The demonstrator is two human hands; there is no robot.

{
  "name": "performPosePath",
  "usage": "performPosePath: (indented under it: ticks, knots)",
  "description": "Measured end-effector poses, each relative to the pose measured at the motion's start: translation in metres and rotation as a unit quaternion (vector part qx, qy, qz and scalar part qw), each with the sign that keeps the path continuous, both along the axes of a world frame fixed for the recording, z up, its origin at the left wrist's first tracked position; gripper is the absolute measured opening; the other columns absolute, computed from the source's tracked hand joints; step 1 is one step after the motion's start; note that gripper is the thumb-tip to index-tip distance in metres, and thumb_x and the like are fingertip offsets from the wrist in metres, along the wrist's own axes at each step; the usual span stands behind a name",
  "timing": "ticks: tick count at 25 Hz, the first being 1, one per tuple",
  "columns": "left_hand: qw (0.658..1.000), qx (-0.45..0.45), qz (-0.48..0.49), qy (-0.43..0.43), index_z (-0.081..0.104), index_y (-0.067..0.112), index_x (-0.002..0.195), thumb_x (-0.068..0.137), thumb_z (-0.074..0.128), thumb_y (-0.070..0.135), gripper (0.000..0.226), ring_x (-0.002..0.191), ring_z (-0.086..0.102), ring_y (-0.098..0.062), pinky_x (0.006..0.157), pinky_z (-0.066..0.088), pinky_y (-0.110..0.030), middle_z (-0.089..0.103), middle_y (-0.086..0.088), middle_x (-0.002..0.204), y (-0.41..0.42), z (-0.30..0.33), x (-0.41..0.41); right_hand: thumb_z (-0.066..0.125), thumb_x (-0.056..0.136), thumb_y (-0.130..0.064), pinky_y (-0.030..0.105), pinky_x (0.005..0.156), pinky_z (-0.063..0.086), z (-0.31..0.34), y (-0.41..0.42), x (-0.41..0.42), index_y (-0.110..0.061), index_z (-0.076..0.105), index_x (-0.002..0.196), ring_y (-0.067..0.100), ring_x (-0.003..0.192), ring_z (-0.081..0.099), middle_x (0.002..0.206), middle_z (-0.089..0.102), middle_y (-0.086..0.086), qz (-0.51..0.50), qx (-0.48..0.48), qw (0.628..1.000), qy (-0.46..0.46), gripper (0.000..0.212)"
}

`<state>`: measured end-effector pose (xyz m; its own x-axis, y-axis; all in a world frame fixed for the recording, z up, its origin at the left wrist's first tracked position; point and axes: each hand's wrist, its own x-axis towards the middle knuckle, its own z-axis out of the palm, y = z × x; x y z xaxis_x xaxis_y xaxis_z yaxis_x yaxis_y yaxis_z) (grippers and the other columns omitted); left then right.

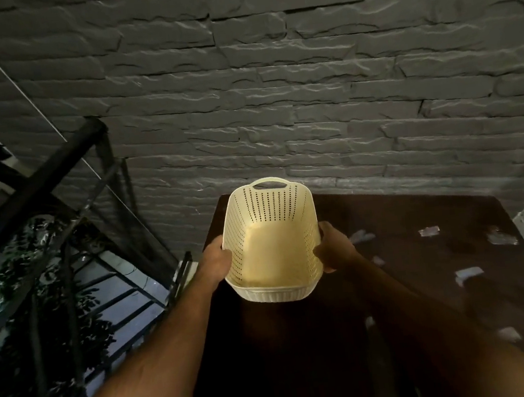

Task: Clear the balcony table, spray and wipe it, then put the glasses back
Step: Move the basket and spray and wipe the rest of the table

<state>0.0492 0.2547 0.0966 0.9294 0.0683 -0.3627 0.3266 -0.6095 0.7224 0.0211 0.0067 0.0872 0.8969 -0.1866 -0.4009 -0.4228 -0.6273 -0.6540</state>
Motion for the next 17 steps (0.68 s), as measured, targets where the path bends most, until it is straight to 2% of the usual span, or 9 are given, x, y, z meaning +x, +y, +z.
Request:
performPosePath:
  ticks: [2,5,7,11,15,17]
  knots:
    - [1.0,0.001,-0.007,0.007,0.053,0.013,0.133,0.091,0.038,0.0,0.046,0.114,0.055,-0.025,0.088,0.043,-0.029,0.06,-0.009,0.127,0.019,-0.004,0.022,0.059,0.088,-0.005,0.043,0.064,0.062,-0.004,0.018,0.018,-0.016,0.042,0.136,0.028,0.087,0.066,0.119,0.059,0.011,-0.008,0.013,1.0,0.005,0.052]
    - [0.999,0.007,-0.027,0.016,0.055,0.014,0.131,0.089,0.039,0.0,0.047,0.113,0.056,-0.027,0.094,0.046,-0.035,0.06,-0.011,0.127,0.049,-0.015,0.063,0.059,0.086,-0.005,0.045,0.063,0.062,-0.012,0.046,0.046,-0.016,0.041,0.138,0.028,0.086,0.066,0.119,0.059,0.011,-0.019,0.015,1.0,0.014,0.056]
    - [0.999,0.022,-0.04,0.023,0.055,0.016,0.13,0.088,0.039,0.001,0.047,0.113,0.055,-0.027,0.092,0.045,-0.034,0.06,-0.011,0.127,0.063,-0.021,0.086,0.057,0.086,-0.005,0.044,0.063,0.062,-0.019,0.061,0.061,-0.017,0.041,0.138,0.028,0.084,0.067,0.118,0.06,0.011,-0.027,0.003,0.999,0.02,0.055]
    - [0.998,0.01,-0.054,0.04,0.055,0.016,0.13,0.088,0.038,0.001,0.047,0.113,0.055,-0.026,0.094,0.046,-0.035,0.06,-0.01,0.128,0.081,-0.036,0.125,0.057,0.088,-0.005,0.046,0.063,0.062,-0.032,0.084,0.09,-0.017,0.04,0.137,0.027,0.076,0.07,0.105,0.059,0.006,-0.048,0.002,0.998,0.045,0.052]
    - [0.997,0.016,-0.055,0.042,0.051,0.015,0.134,0.092,0.039,0.002,0.045,0.116,0.053,-0.027,0.085,0.042,-0.03,0.058,-0.01,0.13,0.085,-0.047,0.144,0.056,0.085,-0.014,0.047,0.062,0.062,-0.04,0.093,0.107,-0.022,0.042,0.134,0.028,0.076,0.071,0.103,0.064,0.002,-0.073,0.01,0.996,0.048,0.052]
    - [0.998,0.014,-0.056,0.038,0.049,0.014,0.136,0.093,0.038,0.001,0.046,0.117,0.052,-0.027,0.083,0.039,-0.028,0.056,-0.013,0.131,0.085,-0.05,0.151,0.056,0.082,-0.02,0.048,0.068,0.061,-0.043,0.095,0.115,-0.024,0.042,0.135,0.03,0.082,0.071,0.107,0.067,0.004,-0.076,0.01,0.996,0.043,0.055]
